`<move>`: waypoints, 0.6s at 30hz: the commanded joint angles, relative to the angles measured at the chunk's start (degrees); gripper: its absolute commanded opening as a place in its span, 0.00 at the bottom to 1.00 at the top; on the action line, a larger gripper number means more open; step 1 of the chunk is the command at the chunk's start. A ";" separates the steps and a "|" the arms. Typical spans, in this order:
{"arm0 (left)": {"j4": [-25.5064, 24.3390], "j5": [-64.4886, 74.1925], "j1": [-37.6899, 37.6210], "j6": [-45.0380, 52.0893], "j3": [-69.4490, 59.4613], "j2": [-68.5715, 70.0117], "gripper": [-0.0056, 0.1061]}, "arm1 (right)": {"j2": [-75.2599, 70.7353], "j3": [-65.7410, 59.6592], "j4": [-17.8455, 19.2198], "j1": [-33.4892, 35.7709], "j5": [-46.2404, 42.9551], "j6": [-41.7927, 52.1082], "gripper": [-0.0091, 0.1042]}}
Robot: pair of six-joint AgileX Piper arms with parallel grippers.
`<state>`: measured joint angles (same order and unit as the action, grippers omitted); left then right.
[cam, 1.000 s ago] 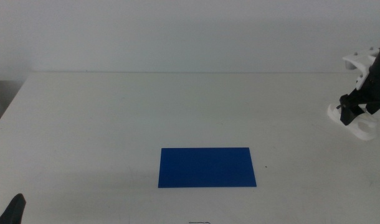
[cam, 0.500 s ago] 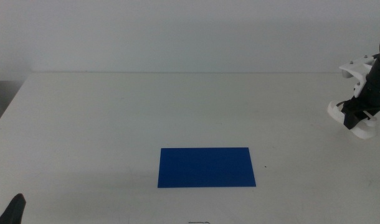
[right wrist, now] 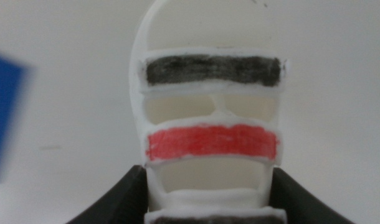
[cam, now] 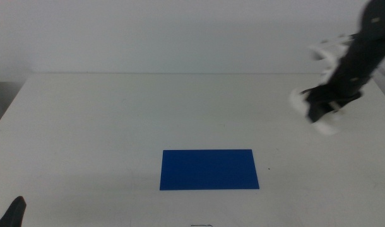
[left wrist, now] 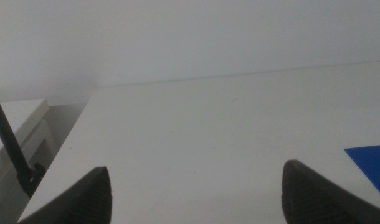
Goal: Use one arm to grab the shoe from the table and place it on the mat.
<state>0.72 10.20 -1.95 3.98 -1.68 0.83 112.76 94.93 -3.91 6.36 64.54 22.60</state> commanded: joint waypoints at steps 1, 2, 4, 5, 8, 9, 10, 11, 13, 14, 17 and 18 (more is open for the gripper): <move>0.49 -4.78 -0.22 -0.84 0.19 1.07 0.89 | -5.83 -1.62 3.30 6.40 -1.40 -6.88 0.07; 0.49 -4.78 -0.22 -0.84 0.19 1.07 0.89 | -6.13 -1.68 5.03 9.41 -0.56 -10.54 0.07; 0.49 -4.78 -0.22 -0.84 0.19 1.07 0.89 | -6.13 -1.49 8.00 14.76 -0.22 -17.11 0.07; 0.49 -4.78 -0.22 -0.84 0.19 1.07 0.89 | -6.00 -1.43 9.25 17.60 -0.68 -20.24 0.07; 0.49 -4.78 -0.22 -0.84 0.19 1.07 0.89 | -4.83 -0.27 10.55 24.53 -1.48 -26.99 0.07; 0.49 -4.78 -0.22 -0.84 0.19 1.07 0.89 | -4.03 0.62 10.55 26.56 -1.41 -28.44 0.07; 0.49 -4.78 -0.22 -0.84 0.19 1.07 0.89 | -3.24 1.47 10.55 27.94 -1.25 -29.45 0.07; 0.49 -4.78 -0.22 -0.84 0.19 1.07 0.89 | -2.11 2.66 10.55 29.67 -0.96 -30.56 0.07; 0.49 -4.78 -0.22 -0.84 0.19 1.07 0.89 | 0.01 5.07 10.47 31.63 0.32 -32.00 0.07; 0.49 -4.78 -0.22 -0.84 0.19 1.07 0.89 | 1.15 6.48 10.47 32.39 1.41 -32.71 0.07; 0.49 -4.78 -0.22 -0.84 0.19 1.07 0.89 | 3.84 10.01 10.47 33.62 4.25 -33.65 0.07; 0.49 -4.78 -0.22 -0.84 0.19 1.07 0.89 | 4.42 10.64 10.47 33.79 4.80 -33.74 0.07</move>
<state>0.72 10.20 -1.95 3.98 -1.68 0.83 120.00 102.47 4.87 39.96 68.07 -10.63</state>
